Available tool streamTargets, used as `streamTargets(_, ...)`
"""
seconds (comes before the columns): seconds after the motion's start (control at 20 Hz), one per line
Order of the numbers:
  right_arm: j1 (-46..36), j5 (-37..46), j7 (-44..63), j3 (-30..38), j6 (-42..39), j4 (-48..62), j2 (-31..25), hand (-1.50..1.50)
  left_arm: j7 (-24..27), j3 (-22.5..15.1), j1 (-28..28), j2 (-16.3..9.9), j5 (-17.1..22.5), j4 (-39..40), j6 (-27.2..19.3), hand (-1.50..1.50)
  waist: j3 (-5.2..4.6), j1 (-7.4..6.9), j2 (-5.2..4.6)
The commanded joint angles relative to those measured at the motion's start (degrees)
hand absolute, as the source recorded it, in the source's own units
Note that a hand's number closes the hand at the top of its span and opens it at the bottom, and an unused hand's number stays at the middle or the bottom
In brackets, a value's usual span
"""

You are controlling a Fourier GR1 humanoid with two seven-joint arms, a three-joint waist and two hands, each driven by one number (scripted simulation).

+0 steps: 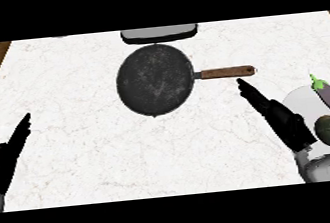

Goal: Pick the squash from the plate and place it in the pan

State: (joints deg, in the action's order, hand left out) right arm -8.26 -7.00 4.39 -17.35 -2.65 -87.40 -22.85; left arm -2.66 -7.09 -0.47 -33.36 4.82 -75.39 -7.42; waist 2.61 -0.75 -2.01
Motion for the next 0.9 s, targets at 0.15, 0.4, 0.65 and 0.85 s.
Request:
streamTargets(0.15,4.7,-6.2,3.6,20.6,13.5,7.3,-3.0,-1.5,1.5,-0.3,-2.7,2.5,2.0,-5.6,0.8,0.0,-2.45,5.26,2.21)
streamTargets(0.4,12.0,11.9,11.1,22.0,25.2,20.6,-16.7,1.5,1.8,-2.1,-6.1,6.7,5.2,-9.3,2.7,0.0,-2.93,5.11,0.76)
streamTargets(0.65,16.5,10.7,9.6,29.3,45.5,15.9,-4.9,-1.5,-1.2,-3.7,-7.1,7.8,5.1,-11.1,3.2,0.0,-2.65,3.07,2.29)
streamTargets(0.85,19.7,14.5,21.2,22.7,38.7,10.0,-7.3,-1.5,-5.5,-6.3,-12.6,12.0,2.1,-8.9,2.4,0.0,-2.7,1.69,1.95)
